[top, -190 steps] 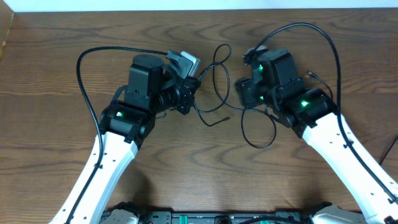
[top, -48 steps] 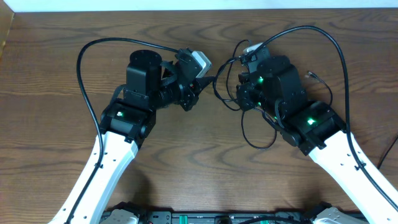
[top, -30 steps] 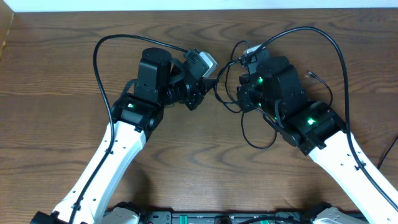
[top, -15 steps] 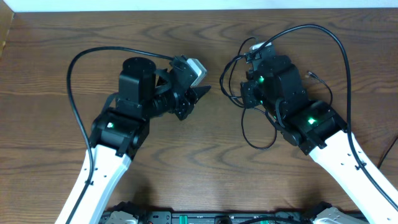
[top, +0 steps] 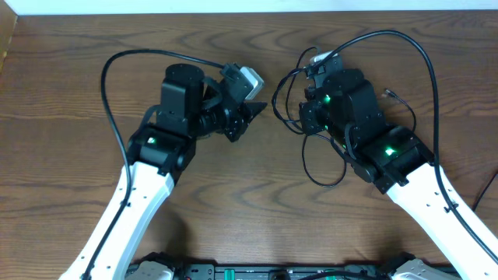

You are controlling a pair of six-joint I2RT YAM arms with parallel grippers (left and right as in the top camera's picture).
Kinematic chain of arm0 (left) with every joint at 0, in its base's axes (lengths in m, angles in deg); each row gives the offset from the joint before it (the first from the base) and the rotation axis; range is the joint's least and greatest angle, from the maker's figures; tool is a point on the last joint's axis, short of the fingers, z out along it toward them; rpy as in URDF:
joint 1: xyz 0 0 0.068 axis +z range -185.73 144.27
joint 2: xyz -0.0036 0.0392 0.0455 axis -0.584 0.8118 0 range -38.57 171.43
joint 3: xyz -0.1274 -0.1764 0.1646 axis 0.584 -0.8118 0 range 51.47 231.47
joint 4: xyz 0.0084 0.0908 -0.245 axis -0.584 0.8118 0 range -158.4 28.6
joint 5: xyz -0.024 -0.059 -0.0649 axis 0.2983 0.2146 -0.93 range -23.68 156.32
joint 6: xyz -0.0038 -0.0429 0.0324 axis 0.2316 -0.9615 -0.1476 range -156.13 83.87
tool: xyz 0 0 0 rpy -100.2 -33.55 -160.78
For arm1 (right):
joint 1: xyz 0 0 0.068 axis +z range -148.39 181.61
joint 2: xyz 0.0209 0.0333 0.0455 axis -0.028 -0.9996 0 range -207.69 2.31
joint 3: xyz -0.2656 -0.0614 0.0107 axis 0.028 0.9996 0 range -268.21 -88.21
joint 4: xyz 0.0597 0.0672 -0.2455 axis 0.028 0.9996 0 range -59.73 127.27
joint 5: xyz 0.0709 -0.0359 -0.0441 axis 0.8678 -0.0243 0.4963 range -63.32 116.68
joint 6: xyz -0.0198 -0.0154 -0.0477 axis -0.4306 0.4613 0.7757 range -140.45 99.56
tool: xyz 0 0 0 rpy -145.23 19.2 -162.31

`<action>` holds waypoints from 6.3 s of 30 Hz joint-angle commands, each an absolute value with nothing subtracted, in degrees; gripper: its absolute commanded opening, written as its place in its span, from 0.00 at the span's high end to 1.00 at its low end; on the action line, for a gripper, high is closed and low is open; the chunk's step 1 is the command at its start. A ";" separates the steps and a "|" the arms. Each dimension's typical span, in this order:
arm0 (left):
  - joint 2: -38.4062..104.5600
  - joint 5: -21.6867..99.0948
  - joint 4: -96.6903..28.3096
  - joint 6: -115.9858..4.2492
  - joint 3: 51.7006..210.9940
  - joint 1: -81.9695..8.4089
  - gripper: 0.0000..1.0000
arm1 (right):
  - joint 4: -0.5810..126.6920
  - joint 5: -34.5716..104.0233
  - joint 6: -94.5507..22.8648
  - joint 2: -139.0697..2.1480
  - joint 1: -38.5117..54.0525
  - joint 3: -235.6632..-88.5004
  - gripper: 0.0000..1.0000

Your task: Untangle cables

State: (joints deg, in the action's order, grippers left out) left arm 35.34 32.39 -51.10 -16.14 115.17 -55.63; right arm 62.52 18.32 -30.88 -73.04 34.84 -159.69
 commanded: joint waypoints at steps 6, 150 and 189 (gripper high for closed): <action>37.33 31.84 -55.32 -15.16 115.50 -58.91 0.66 | 62.61 18.69 -30.68 -72.71 34.60 -160.15 0.99; 38.29 32.21 -51.01 -11.12 115.50 -58.93 0.52 | 62.89 20.68 -30.68 -76.21 34.60 -160.15 0.99; 44.78 32.45 -57.17 -10.72 115.50 -58.91 0.67 | 64.09 21.01 -30.68 -76.21 34.60 -160.15 0.99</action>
State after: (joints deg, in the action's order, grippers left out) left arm 45.24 33.17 -56.93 -10.79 115.15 -59.00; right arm 63.94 20.88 -30.66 -76.06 34.67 -159.69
